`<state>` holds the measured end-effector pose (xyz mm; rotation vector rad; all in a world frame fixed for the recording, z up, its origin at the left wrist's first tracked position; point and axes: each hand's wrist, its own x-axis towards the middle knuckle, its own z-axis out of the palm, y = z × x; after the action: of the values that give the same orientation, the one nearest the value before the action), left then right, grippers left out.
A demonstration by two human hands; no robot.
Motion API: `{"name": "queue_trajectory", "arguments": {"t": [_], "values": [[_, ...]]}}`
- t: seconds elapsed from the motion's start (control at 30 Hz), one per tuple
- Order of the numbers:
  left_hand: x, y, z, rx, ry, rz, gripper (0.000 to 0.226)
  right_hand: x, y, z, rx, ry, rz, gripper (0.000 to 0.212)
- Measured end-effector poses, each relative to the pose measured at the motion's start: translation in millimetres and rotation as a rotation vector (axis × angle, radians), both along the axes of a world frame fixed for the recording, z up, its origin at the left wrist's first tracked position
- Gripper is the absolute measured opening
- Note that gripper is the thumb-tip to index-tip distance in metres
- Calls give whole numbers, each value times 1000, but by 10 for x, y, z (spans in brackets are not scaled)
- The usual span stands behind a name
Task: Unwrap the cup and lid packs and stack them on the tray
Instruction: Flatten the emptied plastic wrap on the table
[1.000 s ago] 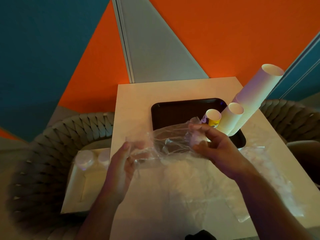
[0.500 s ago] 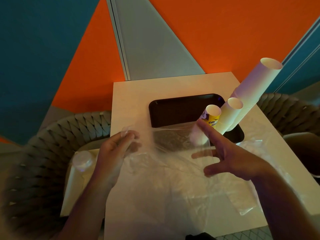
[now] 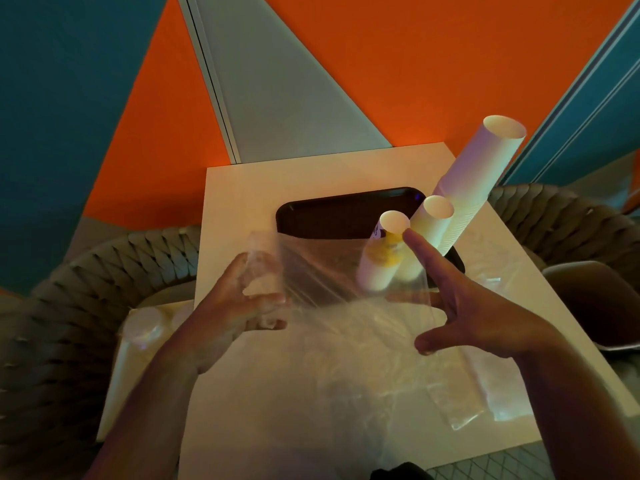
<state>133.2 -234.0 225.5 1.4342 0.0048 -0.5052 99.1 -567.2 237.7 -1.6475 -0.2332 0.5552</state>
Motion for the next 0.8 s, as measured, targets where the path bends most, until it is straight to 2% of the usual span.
{"name": "queue_trajectory", "arguments": {"t": [0.23, 0.33, 0.37, 0.5, 0.53, 0.6, 0.63, 0.7, 0.77, 0.8], "values": [[-127, -378, -99, 183, -58, -56, 47, -41, -357, 17, 54, -11, -52, 135], [-148, -476, -114, 205, -103, -6, 8, -64, -521, 34, 49, -21, -68, 133], [-160, -484, -106, 193, -103, -5, 2, -70, -578, 45, 47, -23, -76, 133], [-229, -454, -85, 132, -87, -20, 31, -93, -806, 90, 81, -19, -108, 133], [-239, -450, -103, 128, -88, -26, 32, -102, -847, 100, 96, -13, -112, 134], [-255, -491, -122, 78, -65, -6, 17, -119, -920, 111, 121, -9, -112, 133], [-257, -536, -125, 22, -39, 13, 8, -131, -960, 122, 133, -9, -110, 133], [-240, -590, -151, -124, 39, 52, 14, -143, -1027, 129, 154, -10, -115, 133], [-233, -676, -163, -304, 131, 29, 10, -149, -1083, 133, 171, -11, -119, 132], [-230, -761, -189, -379, 163, -2, 32, -163, -1132, 141, 174, -14, -120, 131]]}}
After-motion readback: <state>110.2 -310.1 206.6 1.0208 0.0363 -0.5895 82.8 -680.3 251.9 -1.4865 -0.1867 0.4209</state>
